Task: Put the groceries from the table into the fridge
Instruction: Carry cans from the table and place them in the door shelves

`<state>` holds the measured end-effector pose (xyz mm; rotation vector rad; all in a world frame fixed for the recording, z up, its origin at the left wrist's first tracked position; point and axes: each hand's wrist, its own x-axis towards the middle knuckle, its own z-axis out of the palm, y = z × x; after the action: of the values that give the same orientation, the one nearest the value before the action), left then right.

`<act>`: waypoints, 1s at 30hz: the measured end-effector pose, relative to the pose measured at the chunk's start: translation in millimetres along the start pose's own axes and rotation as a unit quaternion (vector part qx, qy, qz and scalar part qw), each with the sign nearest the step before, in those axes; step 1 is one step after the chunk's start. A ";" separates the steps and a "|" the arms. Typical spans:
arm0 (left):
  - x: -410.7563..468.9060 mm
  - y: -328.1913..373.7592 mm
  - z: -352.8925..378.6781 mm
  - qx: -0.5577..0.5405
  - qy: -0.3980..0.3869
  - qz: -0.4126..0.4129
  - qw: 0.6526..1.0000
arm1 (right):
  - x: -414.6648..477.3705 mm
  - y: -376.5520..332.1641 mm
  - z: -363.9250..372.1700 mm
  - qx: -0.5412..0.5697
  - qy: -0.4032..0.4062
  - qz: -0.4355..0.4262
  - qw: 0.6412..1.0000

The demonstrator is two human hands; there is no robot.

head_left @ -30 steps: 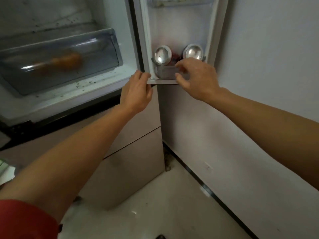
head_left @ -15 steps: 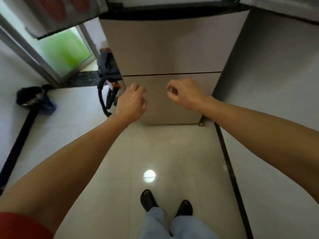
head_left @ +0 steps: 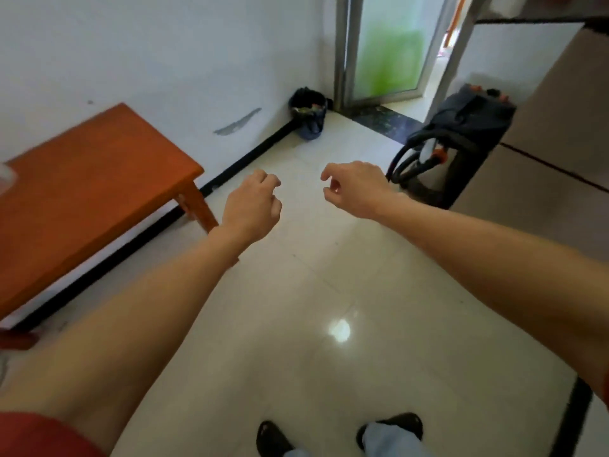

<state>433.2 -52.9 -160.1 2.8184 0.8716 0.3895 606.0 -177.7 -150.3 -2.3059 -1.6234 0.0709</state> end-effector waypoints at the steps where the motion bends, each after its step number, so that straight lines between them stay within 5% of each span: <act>1: -15.1 -28.5 -13.7 0.007 0.006 -0.016 1.000 | 12.0 -31.0 10.3 0.002 -0.005 -0.015 1.000; 12: -175.9 -276.4 -147.7 0.071 0.048 -0.174 0.981 | 95.8 -331.3 92.2 0.013 -0.046 -0.173 0.984; 30: -216.7 -530.6 -198.3 0.099 0.070 -0.323 0.939 | 271.3 -572.9 222.4 0.030 -0.129 -0.311 0.941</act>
<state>-78.6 271.9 -137.6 2.4758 1.8694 0.4153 131.9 298.0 -159.0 -1.6904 -2.3691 0.2801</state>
